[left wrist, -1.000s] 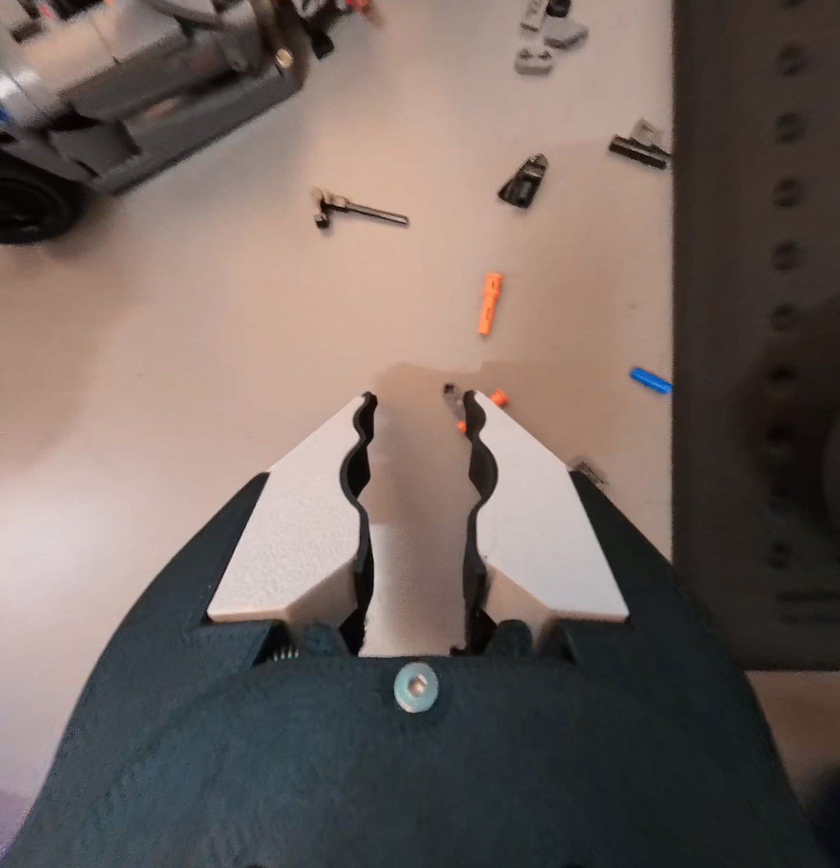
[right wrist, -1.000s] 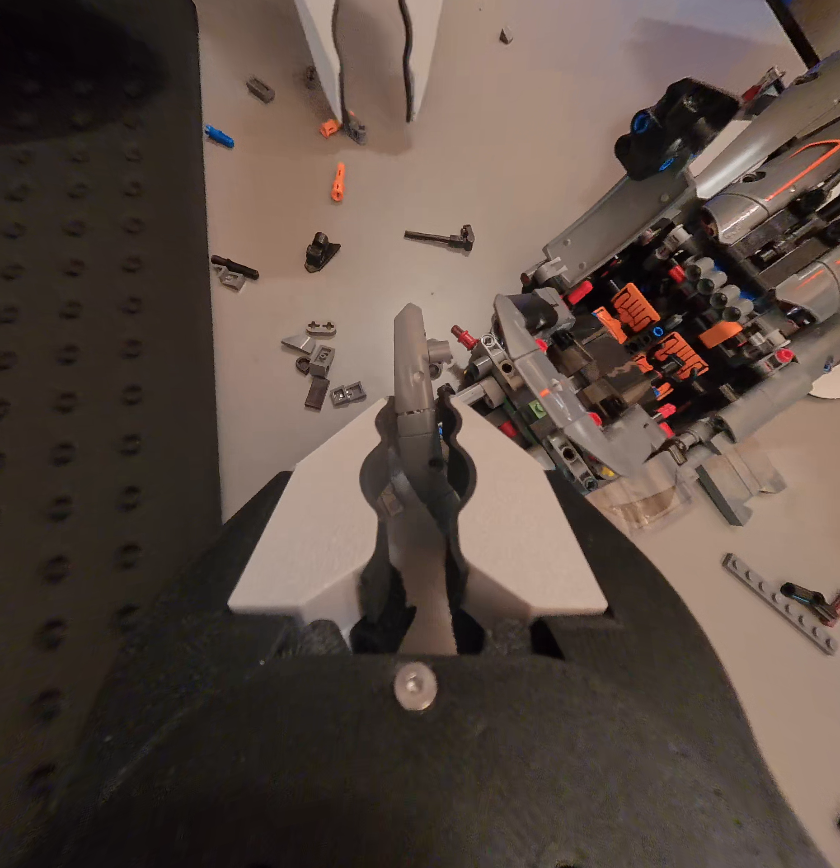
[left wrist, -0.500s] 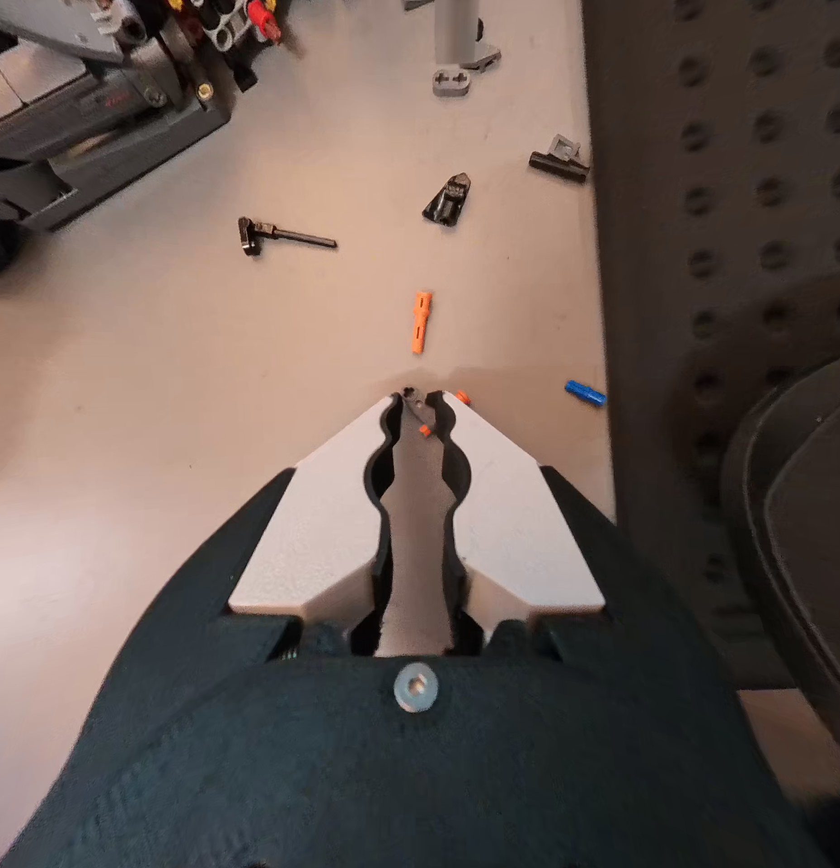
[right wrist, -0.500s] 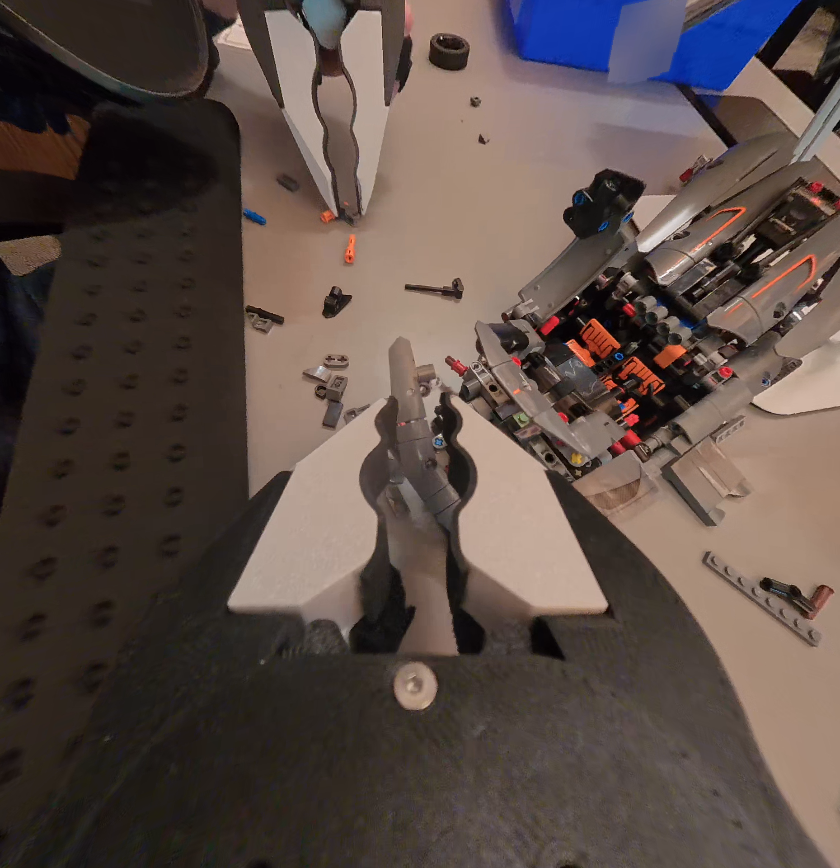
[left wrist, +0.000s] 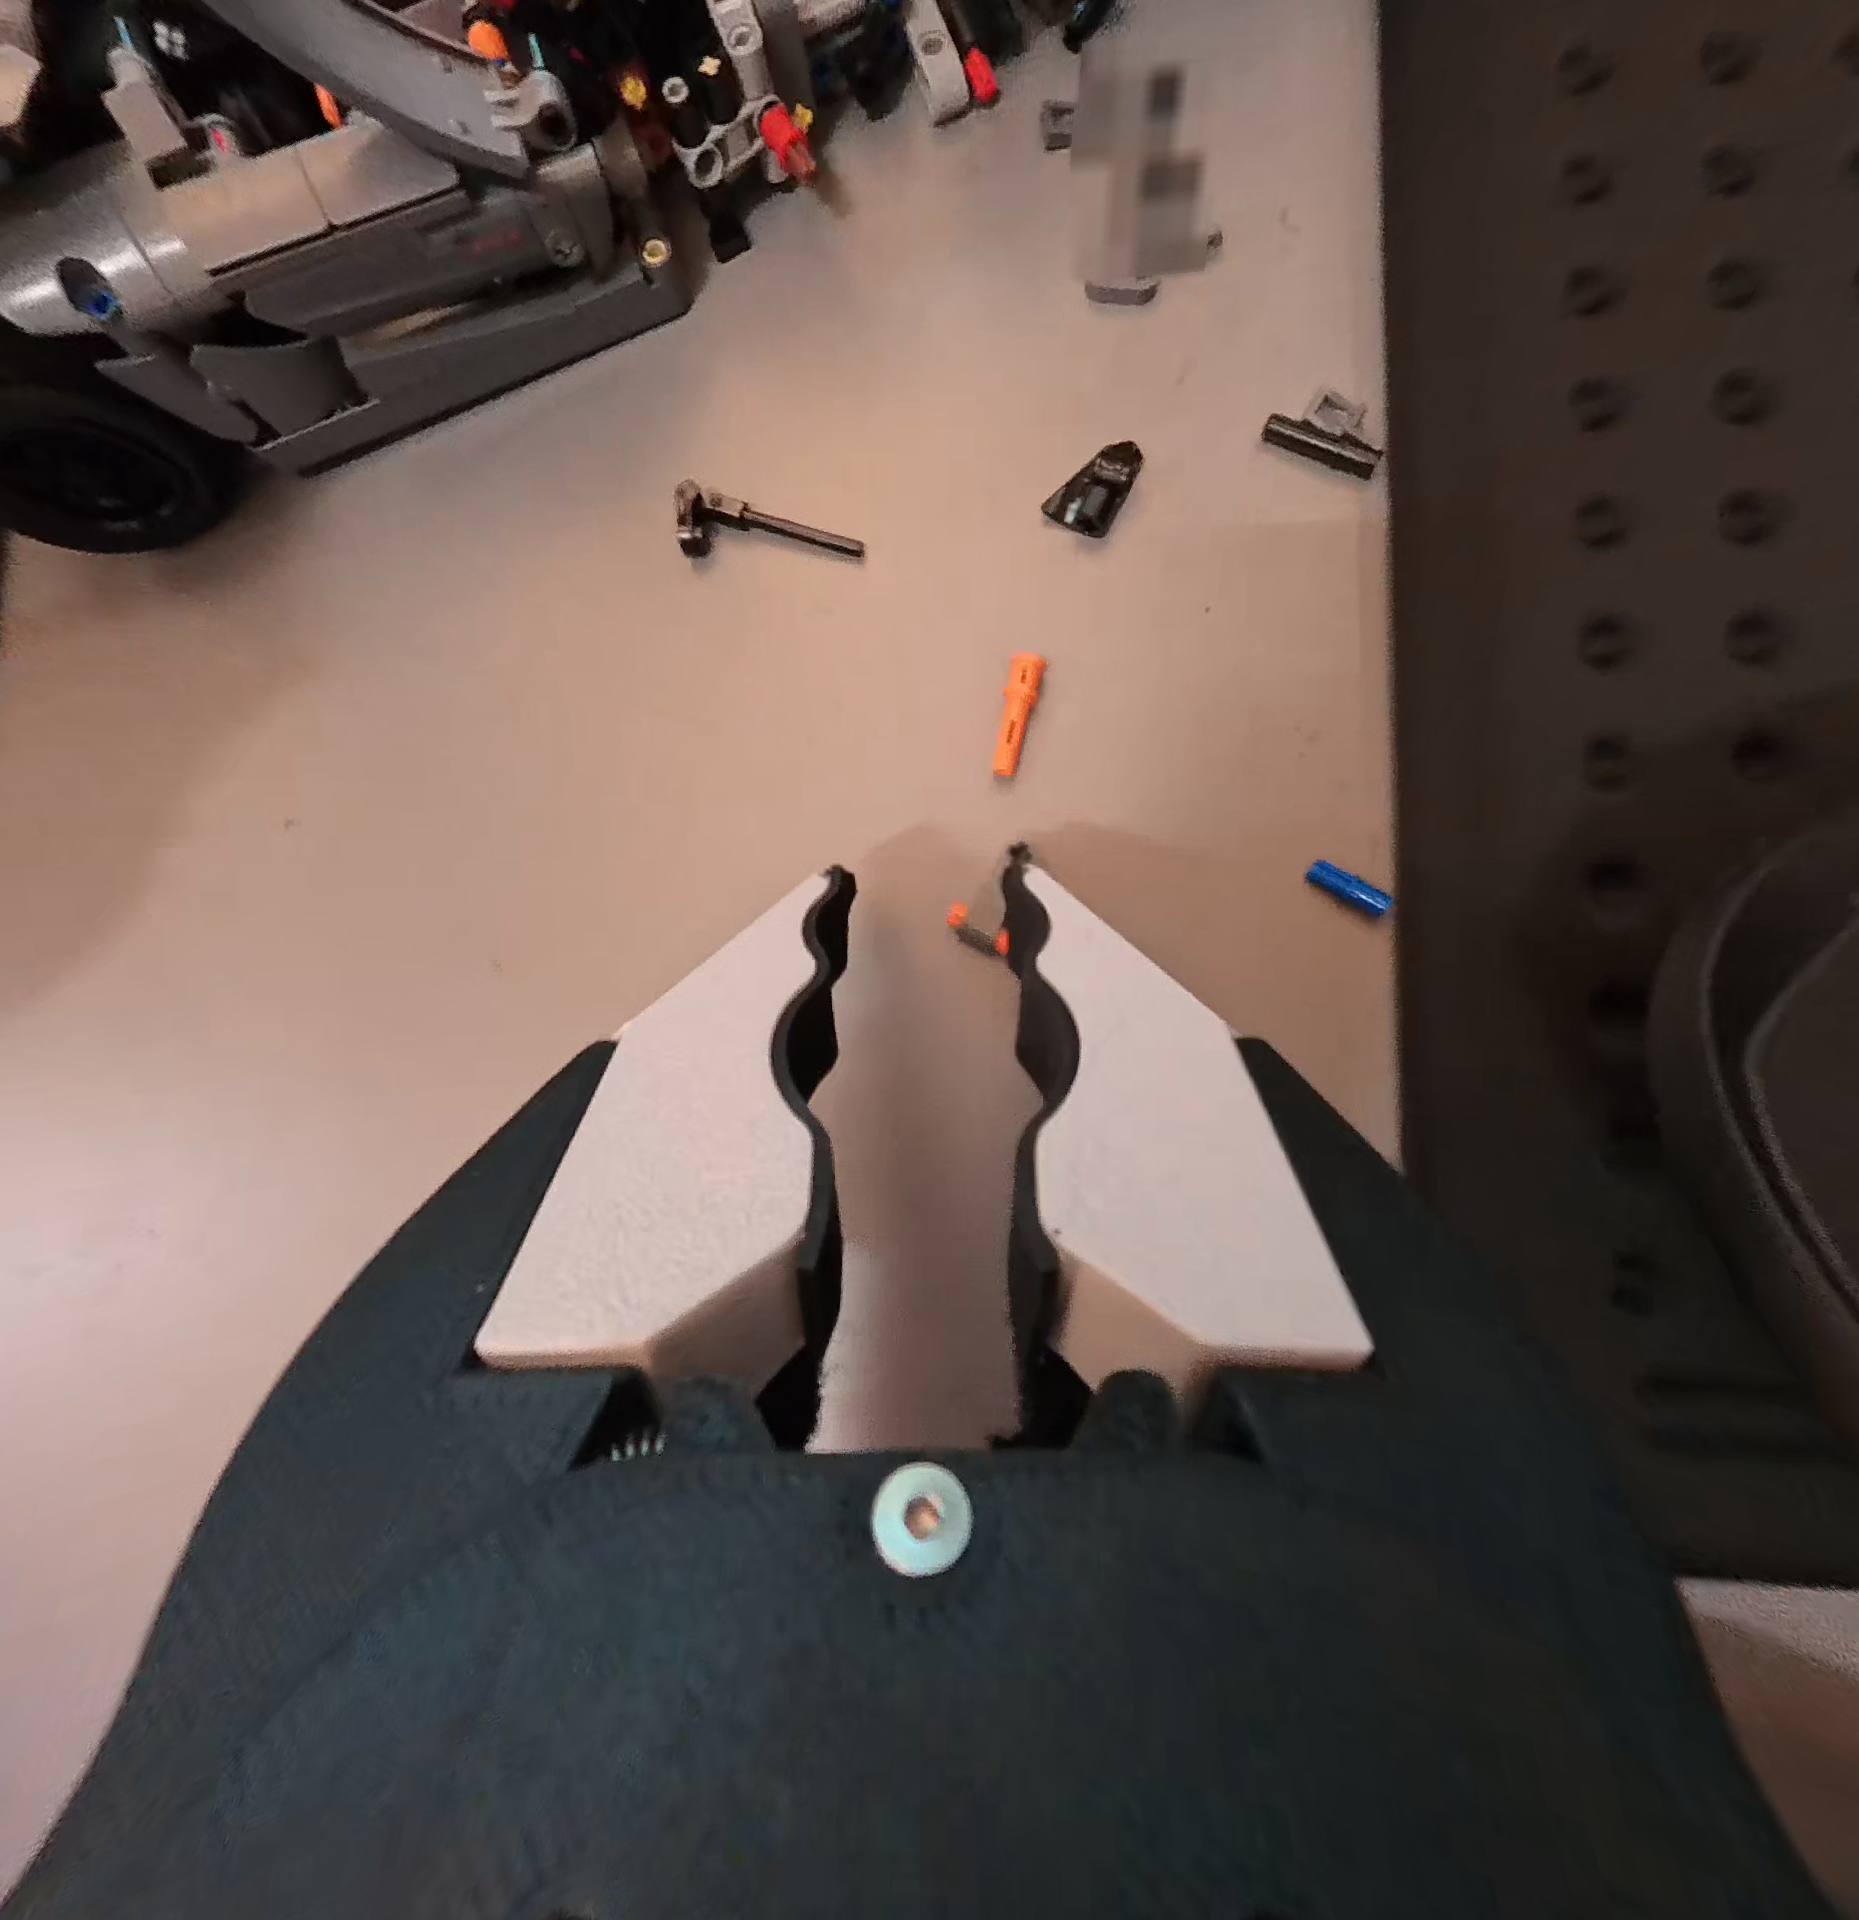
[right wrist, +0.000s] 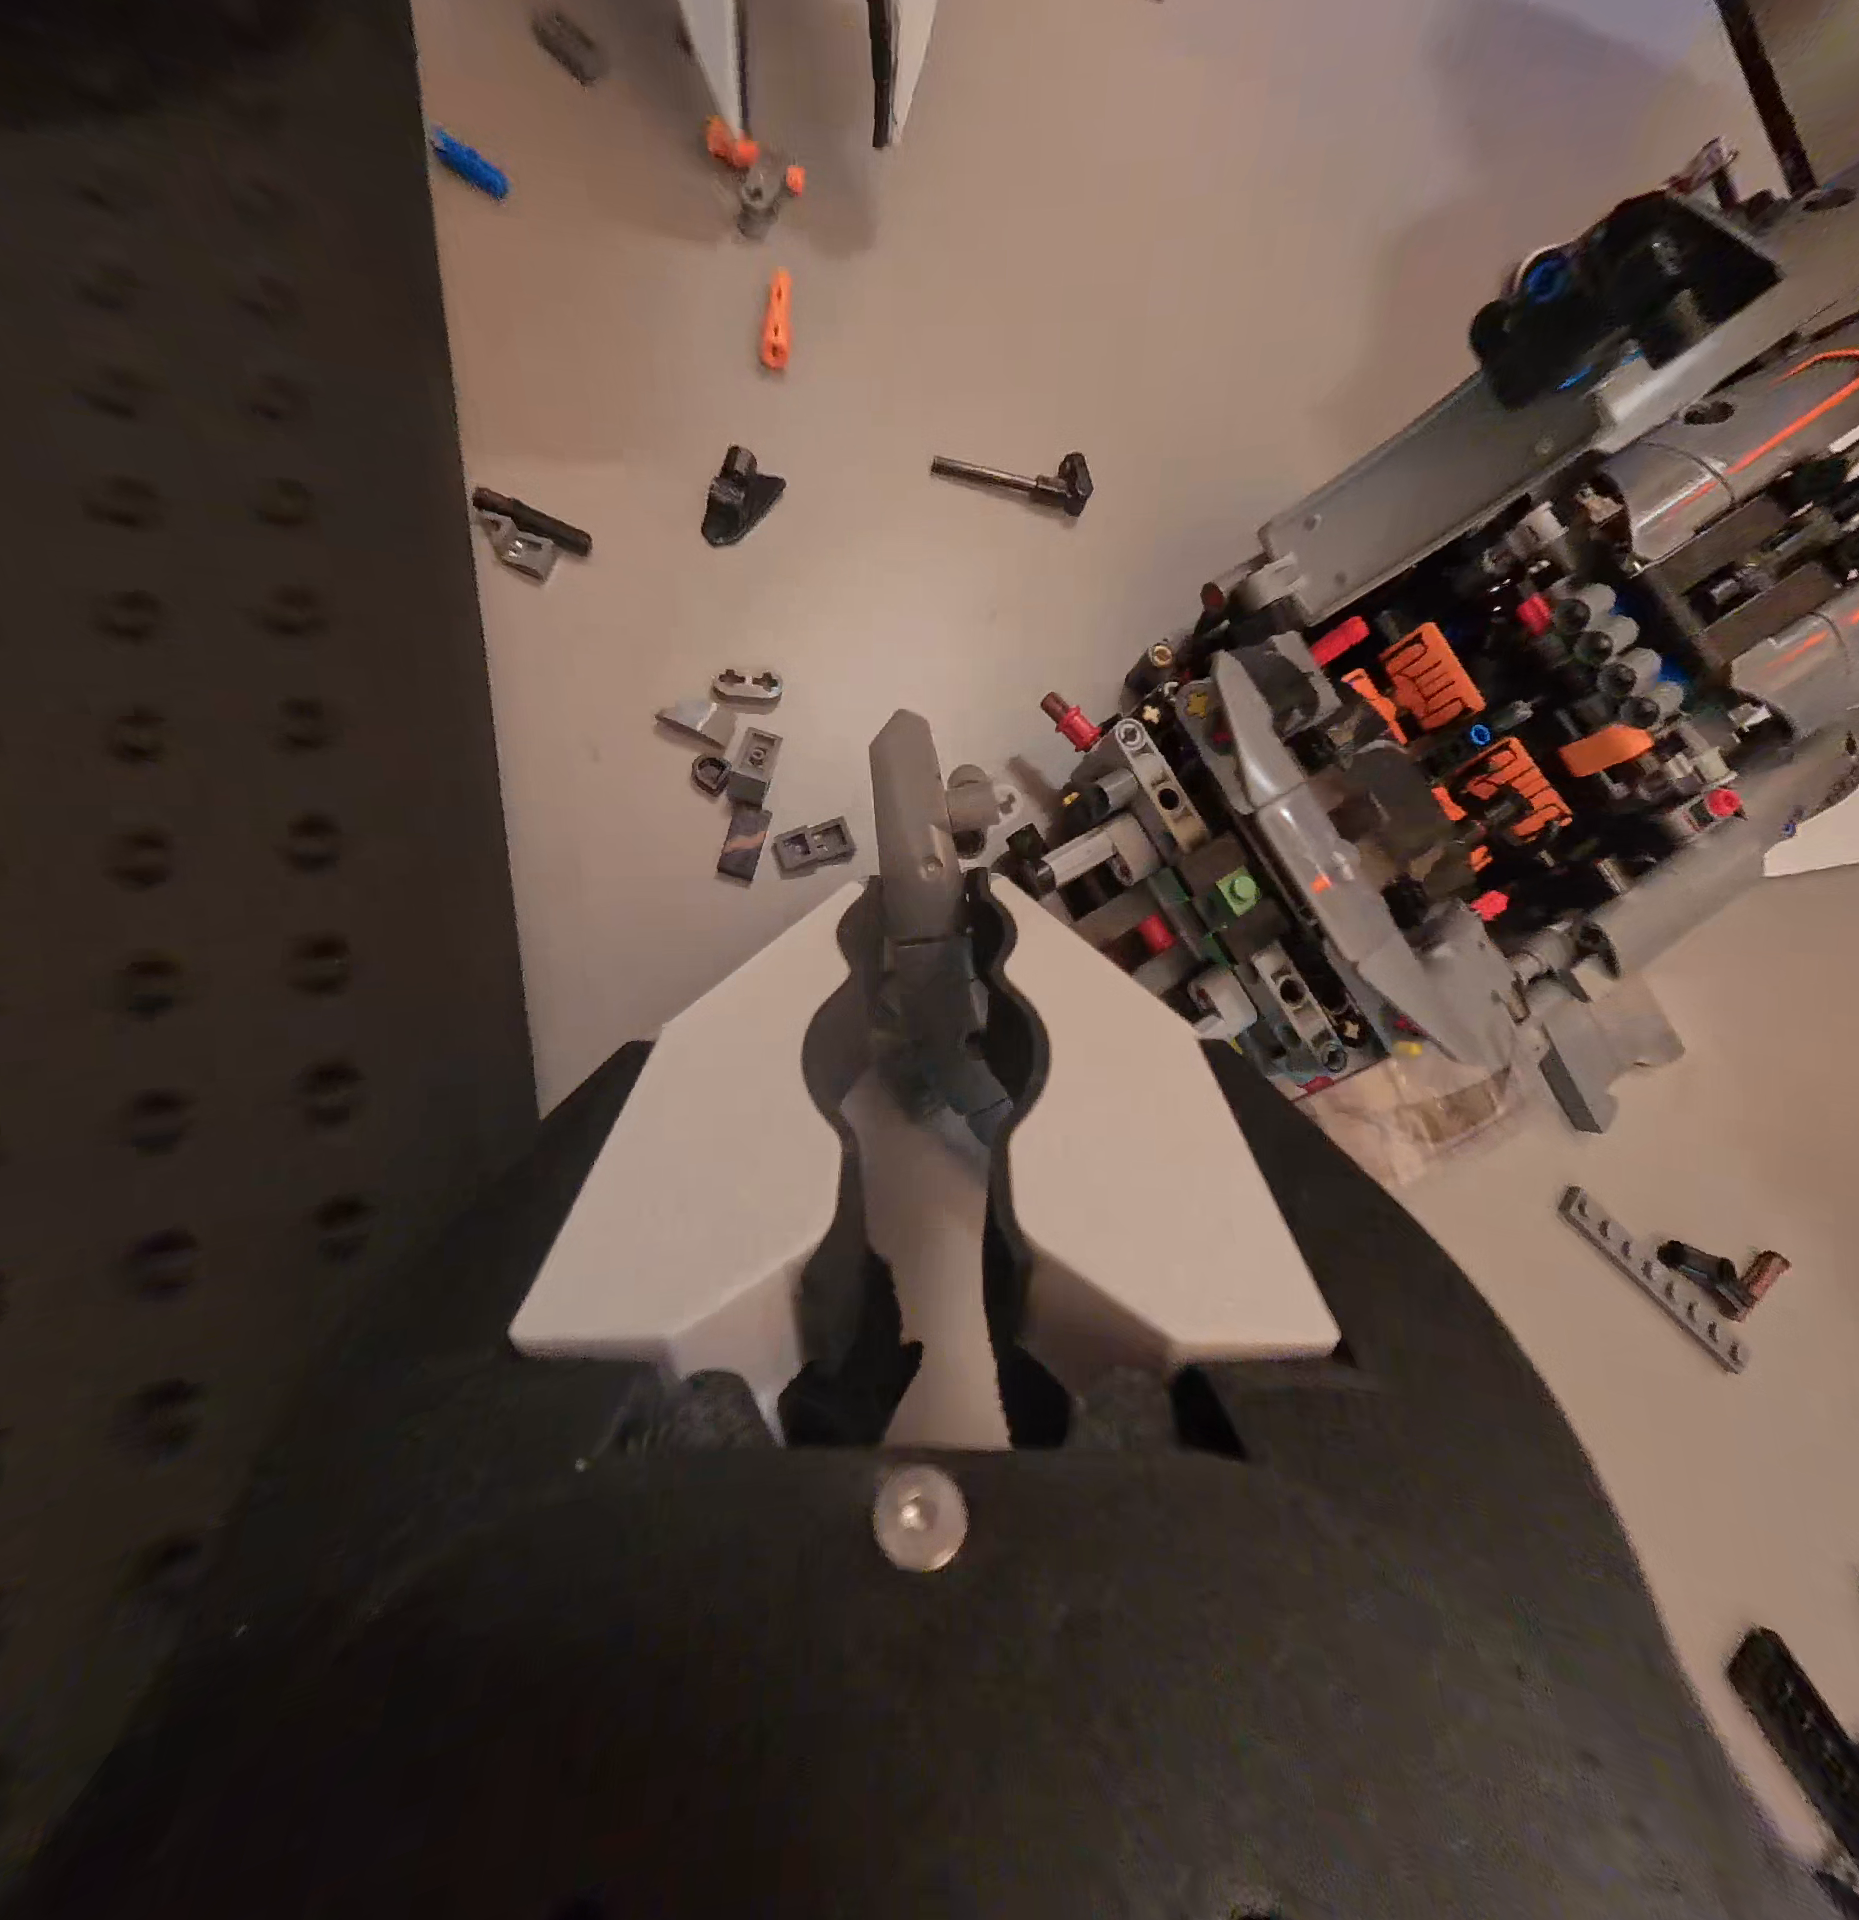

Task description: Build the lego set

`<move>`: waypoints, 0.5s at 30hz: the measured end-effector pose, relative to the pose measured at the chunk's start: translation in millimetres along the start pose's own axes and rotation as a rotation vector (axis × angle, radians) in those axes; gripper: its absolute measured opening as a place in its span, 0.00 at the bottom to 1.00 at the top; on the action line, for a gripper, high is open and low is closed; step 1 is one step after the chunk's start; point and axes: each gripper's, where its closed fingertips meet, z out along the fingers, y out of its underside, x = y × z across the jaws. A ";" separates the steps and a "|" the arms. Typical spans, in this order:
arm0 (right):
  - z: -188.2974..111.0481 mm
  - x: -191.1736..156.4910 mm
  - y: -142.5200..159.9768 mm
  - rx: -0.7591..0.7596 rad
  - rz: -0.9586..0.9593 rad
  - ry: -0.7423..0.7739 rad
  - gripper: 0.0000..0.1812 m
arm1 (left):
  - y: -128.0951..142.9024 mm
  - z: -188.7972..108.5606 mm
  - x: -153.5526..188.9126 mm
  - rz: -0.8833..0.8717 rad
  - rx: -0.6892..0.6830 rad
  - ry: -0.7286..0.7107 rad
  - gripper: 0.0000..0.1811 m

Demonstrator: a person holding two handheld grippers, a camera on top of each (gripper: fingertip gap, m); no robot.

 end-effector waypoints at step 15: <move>-14.9 -3.5 3.3 0.080 0.042 -0.051 0.08 | 13.1 4.8 18.9 0.042 -0.064 0.073 0.14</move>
